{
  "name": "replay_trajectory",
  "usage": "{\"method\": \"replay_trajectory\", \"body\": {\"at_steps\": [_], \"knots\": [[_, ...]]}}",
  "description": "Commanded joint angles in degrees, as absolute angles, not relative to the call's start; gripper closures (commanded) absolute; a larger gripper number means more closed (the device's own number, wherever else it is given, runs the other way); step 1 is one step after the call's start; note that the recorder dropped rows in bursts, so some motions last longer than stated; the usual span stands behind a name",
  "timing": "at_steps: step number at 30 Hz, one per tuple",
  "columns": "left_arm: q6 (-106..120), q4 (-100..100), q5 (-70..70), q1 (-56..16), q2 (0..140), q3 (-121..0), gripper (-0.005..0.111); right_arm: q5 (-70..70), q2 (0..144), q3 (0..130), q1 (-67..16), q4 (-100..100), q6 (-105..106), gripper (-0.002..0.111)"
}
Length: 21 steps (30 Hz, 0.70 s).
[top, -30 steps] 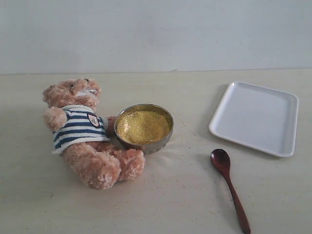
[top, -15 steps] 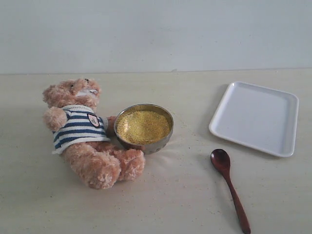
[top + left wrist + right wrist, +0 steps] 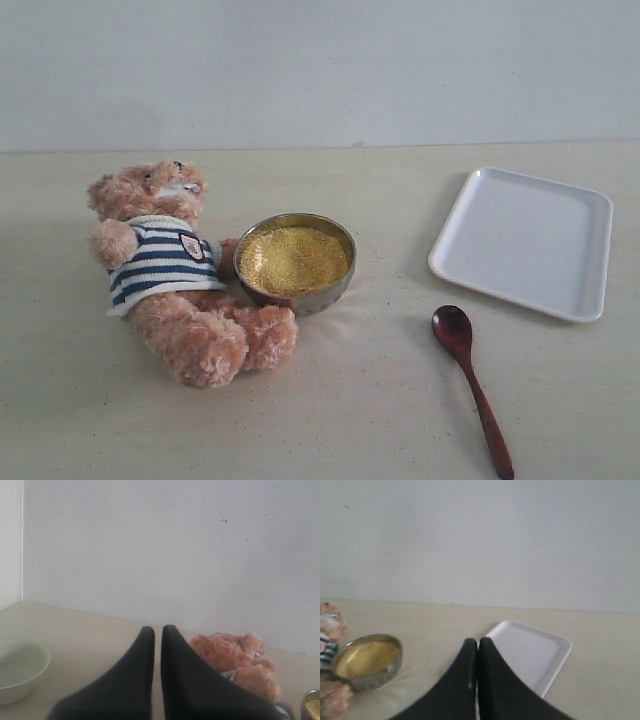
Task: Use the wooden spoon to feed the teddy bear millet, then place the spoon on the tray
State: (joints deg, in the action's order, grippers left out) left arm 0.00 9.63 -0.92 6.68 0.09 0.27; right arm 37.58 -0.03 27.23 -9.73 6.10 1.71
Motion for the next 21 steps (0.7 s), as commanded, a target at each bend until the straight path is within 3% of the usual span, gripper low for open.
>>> {"method": "replay_trajectory", "body": {"at_steps": [1, 21], "knots": [[0.0, 10.0, 0.0, 6.8, 0.0, 0.0, 0.102, 51.3, 2.2, 36.1, -9.8, 10.8, -0.7, 0.108], [0.0, 10.0, 0.0, 6.8, 0.0, 0.0, 0.102, 49.3, 25.2, 36.0, -16.4, 15.9, 16.5, 0.108]]}}
